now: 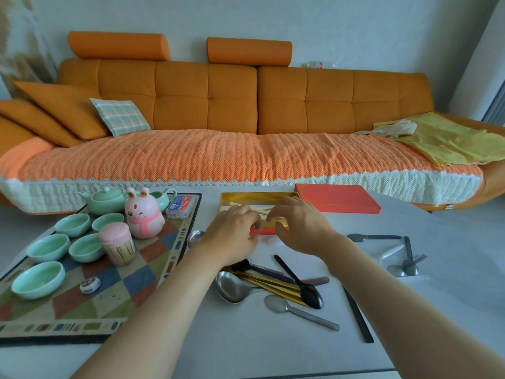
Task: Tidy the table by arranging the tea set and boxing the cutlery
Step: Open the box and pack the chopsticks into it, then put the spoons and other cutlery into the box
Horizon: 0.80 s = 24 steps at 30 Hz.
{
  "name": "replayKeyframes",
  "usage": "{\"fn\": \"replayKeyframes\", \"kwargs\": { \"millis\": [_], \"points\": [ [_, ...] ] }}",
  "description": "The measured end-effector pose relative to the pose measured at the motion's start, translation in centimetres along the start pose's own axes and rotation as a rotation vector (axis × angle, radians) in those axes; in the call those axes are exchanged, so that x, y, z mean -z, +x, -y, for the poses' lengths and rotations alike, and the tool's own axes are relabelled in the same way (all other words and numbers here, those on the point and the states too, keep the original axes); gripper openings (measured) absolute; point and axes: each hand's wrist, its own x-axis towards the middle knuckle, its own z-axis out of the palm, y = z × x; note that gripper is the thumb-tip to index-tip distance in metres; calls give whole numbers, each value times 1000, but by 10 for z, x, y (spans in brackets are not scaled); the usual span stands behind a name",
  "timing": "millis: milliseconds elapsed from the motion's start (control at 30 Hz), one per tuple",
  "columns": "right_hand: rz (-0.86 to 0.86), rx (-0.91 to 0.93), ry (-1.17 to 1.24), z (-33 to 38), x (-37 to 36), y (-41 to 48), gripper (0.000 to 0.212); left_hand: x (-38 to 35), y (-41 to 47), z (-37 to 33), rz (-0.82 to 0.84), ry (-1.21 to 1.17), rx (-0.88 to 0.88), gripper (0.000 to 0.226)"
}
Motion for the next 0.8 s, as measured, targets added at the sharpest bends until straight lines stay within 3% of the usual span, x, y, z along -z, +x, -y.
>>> {"fn": "replayKeyframes", "kwargs": {
  "millis": [300, 567, 800],
  "points": [
    [573, -155, 176, 30, 21, -35, 15, 17, -22, -17, 254, -91, 39, 6],
    [406, -188, -9, 19, 20, -45, 21, 19, -34, -12, 311, -83, 57, 24],
    [378, -155, -71, 24, 13, -45, 27, 22, -37, -5, 188, -64, 125, 28]
  ]
}}
